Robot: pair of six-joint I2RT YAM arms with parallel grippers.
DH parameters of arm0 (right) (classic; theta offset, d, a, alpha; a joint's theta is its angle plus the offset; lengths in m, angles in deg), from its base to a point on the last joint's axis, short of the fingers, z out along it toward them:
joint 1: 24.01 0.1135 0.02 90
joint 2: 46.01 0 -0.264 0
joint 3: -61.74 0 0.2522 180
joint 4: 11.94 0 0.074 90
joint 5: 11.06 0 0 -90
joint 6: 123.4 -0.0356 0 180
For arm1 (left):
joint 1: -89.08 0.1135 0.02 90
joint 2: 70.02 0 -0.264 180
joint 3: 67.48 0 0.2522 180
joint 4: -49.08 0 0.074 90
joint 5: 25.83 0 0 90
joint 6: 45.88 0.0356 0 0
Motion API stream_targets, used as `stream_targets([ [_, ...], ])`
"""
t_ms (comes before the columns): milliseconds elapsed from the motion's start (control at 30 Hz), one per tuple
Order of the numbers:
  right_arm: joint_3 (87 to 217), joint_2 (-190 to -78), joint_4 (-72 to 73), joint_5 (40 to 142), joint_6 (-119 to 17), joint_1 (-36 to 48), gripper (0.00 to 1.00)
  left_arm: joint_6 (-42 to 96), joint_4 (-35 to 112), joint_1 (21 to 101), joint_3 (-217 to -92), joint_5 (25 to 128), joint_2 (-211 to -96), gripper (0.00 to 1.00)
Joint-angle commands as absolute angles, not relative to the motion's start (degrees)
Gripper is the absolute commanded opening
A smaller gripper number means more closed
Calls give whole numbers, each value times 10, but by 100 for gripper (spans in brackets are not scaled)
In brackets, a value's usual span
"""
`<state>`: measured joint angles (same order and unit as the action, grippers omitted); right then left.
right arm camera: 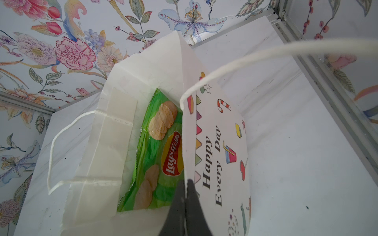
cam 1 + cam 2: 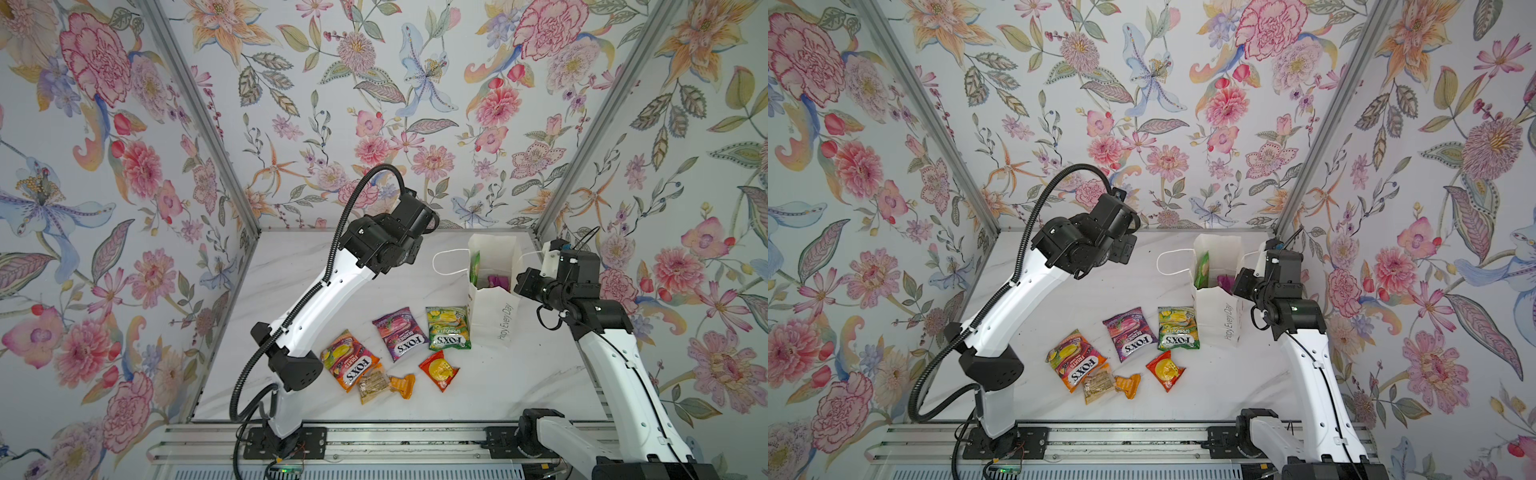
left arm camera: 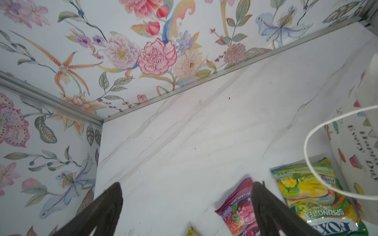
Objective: Place the snacks into the paper bag
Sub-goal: Move the snack to the middle-left of the table.
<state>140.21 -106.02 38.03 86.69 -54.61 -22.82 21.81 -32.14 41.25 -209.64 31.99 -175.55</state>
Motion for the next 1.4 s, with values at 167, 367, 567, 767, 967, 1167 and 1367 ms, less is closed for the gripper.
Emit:
stream_targets([
  [167, 1413, -1061, 381, 866, -540, -226, 0, 234, -4, 472, -1670, 430, -1446, 99],
  [367, 1414, -1061, 380, 865, -538, -225, 0, 176, 119, 485, -1503, 532, -1347, 99],
  [567, 1415, -1068, 381, 864, -537, -223, 0, 125, 199, 485, -1358, 579, -1288, 99],
  [767, 1416, -1066, 383, 865, -534, -222, 0, 86, 158, 485, -1300, 612, -1302, 98],
  [967, 1406, -1062, 384, 863, -531, -219, 0, 29, 64, 485, -1253, 605, -1293, 96],
  [1167, 1397, -1060, 383, 861, -530, -217, 0, -50, -19, 485, -1202, 587, -1272, 94],
  [1367, 1398, -1063, 383, 860, -529, -216, 0, -51, -27, 465, -1168, 633, -1294, 89],
])
